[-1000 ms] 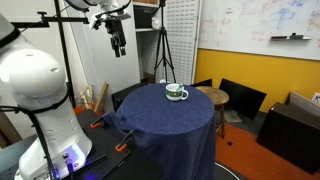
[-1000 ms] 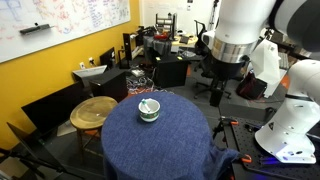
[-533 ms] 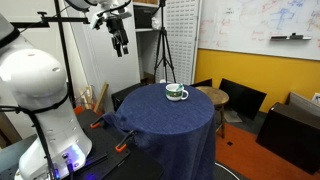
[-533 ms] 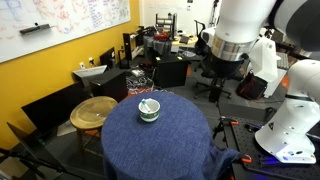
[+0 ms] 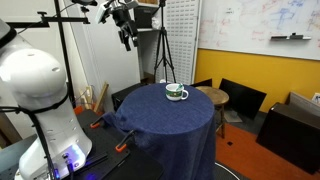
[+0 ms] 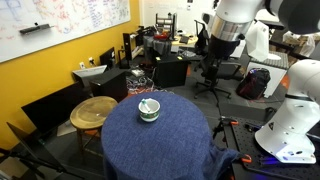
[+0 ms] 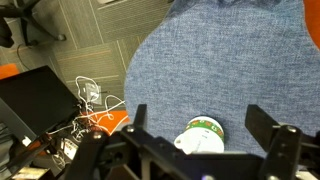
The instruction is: Take the green marker out of the white and green mug
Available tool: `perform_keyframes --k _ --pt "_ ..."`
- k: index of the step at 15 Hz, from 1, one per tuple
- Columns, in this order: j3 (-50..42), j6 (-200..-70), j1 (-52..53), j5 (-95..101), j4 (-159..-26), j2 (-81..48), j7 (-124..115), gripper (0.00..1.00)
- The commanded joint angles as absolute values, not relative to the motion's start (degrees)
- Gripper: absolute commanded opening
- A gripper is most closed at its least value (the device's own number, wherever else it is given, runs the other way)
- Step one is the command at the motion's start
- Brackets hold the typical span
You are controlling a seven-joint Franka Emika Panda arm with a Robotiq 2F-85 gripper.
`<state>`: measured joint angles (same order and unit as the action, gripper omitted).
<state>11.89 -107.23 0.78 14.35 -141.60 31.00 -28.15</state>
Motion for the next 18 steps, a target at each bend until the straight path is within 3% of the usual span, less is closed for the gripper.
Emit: perform_keyframes --k 1,18 --pt "8.5 -110.5 -0.8 17.6 -142.0 33.7 -23.2 1.00" --pt "0.4 -143.2 -7.7 20.3 -144.4 22.4 -13.1 1.00"
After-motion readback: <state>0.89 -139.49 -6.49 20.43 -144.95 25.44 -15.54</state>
